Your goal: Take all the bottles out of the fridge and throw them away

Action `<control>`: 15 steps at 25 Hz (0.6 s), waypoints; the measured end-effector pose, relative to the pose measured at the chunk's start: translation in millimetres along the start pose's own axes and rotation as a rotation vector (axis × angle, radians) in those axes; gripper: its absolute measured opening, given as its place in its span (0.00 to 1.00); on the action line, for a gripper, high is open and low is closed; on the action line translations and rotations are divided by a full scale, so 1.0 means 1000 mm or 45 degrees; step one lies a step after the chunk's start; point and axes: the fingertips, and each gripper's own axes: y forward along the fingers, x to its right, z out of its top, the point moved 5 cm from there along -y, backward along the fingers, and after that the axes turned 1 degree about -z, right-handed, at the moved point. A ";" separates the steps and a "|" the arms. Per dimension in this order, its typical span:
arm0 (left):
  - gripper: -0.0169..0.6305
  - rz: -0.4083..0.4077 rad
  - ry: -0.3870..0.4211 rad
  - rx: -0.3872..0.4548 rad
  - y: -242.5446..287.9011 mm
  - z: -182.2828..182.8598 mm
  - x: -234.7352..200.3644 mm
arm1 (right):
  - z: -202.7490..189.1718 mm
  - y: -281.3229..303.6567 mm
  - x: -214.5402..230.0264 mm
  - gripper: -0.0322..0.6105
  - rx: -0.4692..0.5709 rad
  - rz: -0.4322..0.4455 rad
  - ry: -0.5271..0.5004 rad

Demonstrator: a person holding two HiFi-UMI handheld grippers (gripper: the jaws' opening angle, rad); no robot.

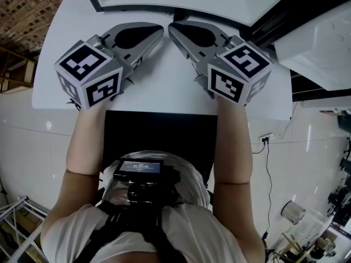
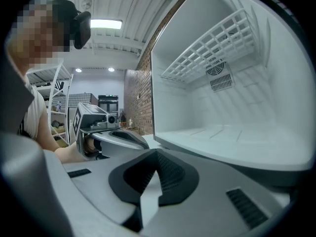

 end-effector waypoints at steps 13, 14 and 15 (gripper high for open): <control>0.04 0.010 0.010 -0.008 -0.004 0.017 -0.001 | 0.017 -0.001 -0.001 0.05 -0.013 -0.017 -0.014; 0.04 0.011 0.011 -0.007 -0.005 0.017 -0.001 | 0.017 -0.001 -0.002 0.05 -0.011 -0.016 -0.015; 0.05 0.011 0.010 -0.007 -0.006 0.017 -0.001 | 0.017 -0.001 -0.002 0.05 -0.011 -0.015 -0.015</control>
